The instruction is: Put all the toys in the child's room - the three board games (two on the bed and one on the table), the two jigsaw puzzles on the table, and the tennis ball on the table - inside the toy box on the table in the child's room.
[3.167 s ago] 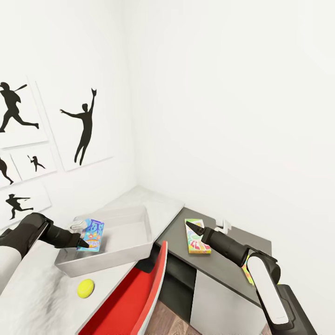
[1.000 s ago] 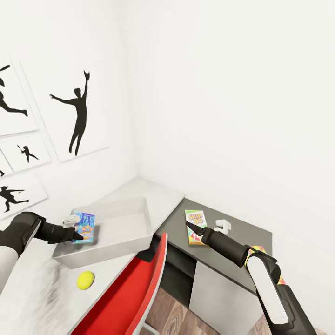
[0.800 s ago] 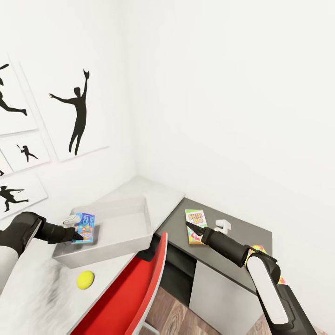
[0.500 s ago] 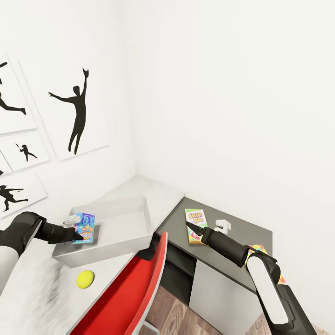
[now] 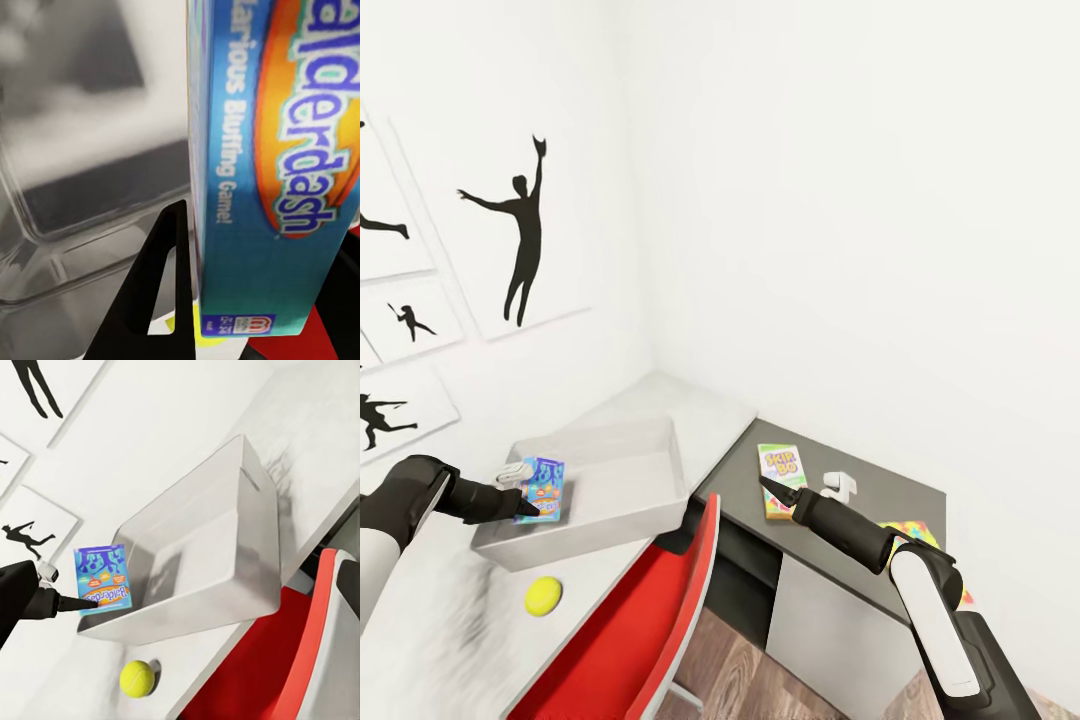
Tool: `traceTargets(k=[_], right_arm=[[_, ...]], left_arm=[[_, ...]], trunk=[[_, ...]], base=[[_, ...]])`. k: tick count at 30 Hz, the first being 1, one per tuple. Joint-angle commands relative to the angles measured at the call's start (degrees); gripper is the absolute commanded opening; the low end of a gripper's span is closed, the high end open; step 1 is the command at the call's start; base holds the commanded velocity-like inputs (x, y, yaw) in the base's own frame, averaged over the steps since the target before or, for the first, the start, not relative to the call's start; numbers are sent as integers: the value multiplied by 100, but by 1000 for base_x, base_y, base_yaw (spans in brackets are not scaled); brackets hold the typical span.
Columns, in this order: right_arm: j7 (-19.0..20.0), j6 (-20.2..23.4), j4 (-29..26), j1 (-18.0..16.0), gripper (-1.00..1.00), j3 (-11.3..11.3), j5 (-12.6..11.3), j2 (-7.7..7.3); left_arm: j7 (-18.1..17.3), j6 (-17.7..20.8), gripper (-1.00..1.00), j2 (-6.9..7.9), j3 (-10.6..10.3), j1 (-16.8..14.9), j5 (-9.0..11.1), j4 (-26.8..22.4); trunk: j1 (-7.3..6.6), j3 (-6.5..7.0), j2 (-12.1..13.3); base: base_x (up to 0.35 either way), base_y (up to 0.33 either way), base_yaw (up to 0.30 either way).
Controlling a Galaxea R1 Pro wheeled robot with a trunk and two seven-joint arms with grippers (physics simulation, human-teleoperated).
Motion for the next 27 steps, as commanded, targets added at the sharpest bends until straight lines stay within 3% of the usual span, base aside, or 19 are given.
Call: traceTargets(k=[1, 15, 27], right_arm=[[11, 20, -3, -5, 100, 0, 3, -1], [5, 12, -3, -5, 100, 0, 6, 3], [-13, 2, -3, -5, 100, 0, 15, 3]], left_arm=[[-53, 30, -100, -5, 36, -6, -56, -5], [-60, 6, -100, -5, 42, -6, -56, -5], [-60, -4, -100, -2, 53, -6, -54, -6]], trunk=[[3, -22, -13], [3, -141, -13], [3, -154, -13]], base=[[0, 0, 0], [0, 0, 0], [0, 0, 0]])
